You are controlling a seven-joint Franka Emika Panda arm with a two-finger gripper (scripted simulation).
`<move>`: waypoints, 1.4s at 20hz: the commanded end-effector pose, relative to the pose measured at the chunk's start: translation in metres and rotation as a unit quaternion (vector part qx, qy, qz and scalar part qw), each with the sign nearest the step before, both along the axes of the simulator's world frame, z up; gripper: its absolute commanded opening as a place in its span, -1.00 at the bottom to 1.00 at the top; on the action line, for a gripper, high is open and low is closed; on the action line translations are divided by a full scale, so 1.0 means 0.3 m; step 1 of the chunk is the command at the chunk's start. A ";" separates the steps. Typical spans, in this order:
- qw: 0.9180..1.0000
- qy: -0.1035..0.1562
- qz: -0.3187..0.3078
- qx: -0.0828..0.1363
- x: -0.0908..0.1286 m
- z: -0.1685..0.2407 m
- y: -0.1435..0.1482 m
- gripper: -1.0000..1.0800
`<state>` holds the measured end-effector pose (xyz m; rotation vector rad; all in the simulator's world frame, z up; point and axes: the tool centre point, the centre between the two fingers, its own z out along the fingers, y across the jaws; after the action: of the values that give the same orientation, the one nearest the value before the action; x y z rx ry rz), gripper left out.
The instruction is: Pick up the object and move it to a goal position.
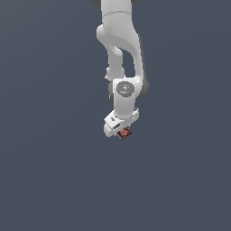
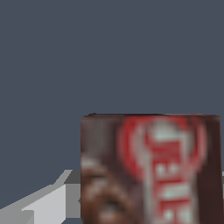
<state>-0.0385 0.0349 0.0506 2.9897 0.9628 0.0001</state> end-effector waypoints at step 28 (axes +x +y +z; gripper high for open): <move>1.000 0.000 0.000 0.001 0.259 0.557 0.641 -1.00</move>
<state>0.0373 0.2236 0.2145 2.9899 0.9657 0.0015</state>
